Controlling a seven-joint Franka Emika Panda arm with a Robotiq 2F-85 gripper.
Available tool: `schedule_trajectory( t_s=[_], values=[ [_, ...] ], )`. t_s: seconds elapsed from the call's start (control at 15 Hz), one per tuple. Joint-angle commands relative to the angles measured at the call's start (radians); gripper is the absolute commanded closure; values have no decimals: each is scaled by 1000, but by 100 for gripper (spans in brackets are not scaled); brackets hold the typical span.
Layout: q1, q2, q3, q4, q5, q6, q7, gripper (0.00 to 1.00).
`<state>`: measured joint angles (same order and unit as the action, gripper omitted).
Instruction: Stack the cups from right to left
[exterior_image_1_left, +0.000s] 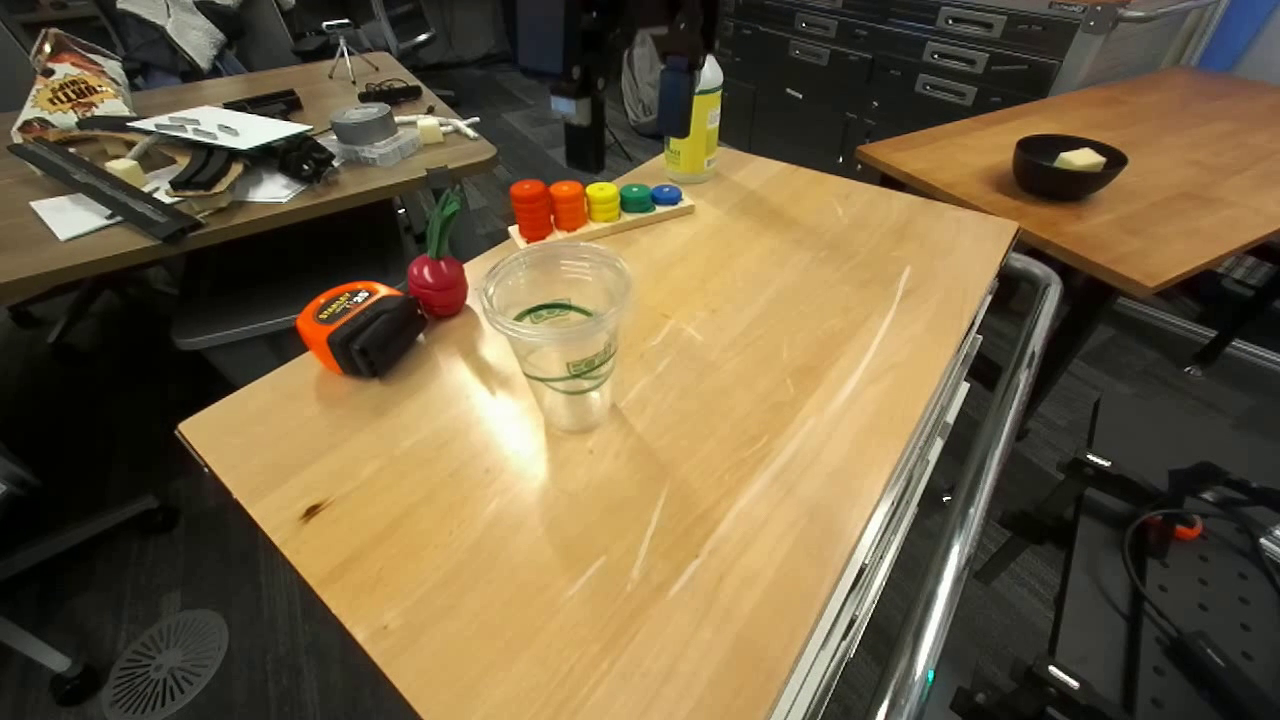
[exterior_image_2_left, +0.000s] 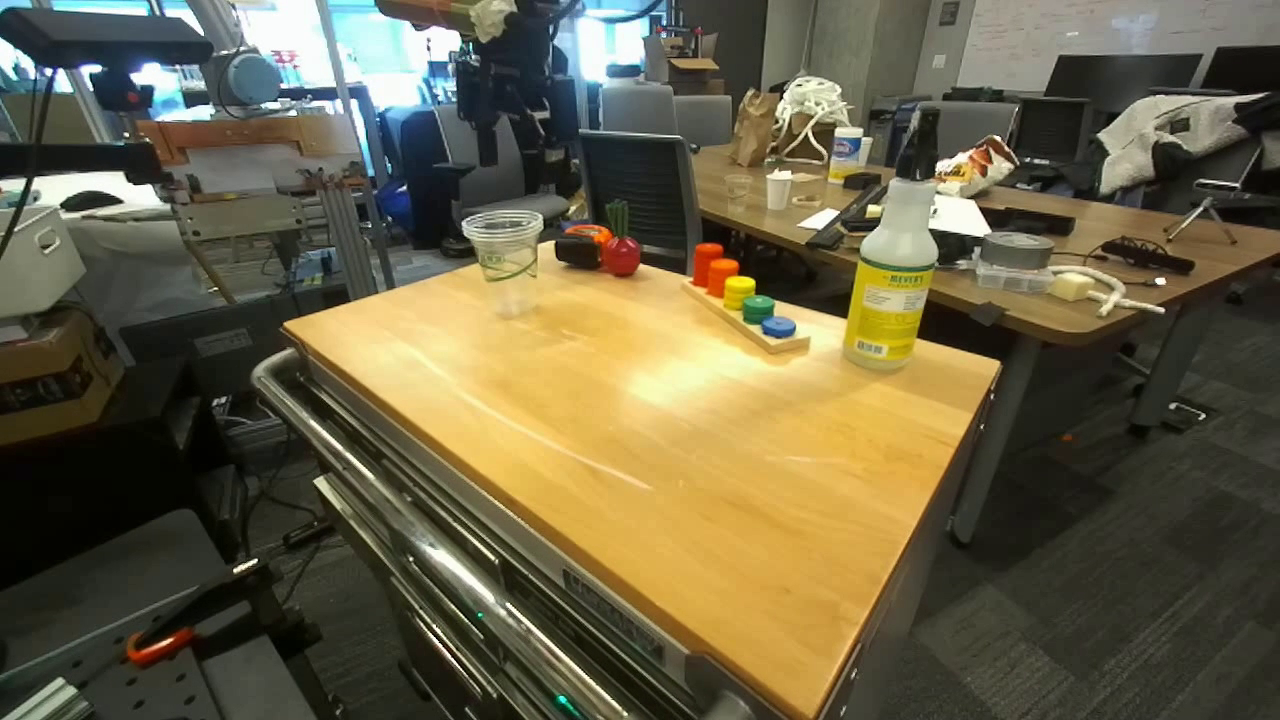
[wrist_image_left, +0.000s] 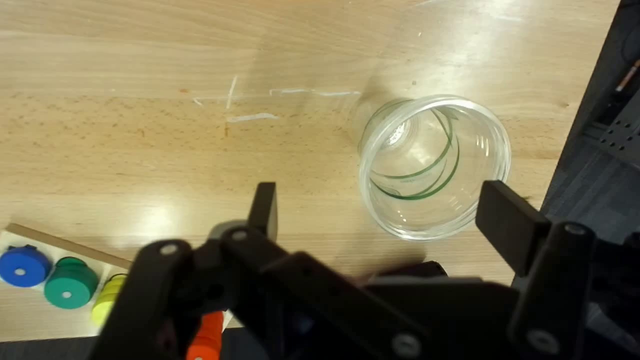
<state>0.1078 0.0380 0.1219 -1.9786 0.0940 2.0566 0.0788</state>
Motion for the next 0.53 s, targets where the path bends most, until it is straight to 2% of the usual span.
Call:
schedule_trajectory(
  t_s=[0.0,0.13,0.27,0.33,0.47],
  values=[
    [-1,-139,-8,-68,-20,-45,56,0],
    [-6,-190,-10,-85,-10,-71,64,0],
    [-9,-233,-18,-95,9,-102,17,0],
    [-5,-165,-10,-58,-5,-83,39,0],
    [-7,-203,-14,-73,-5,-98,37,0]
  ],
)
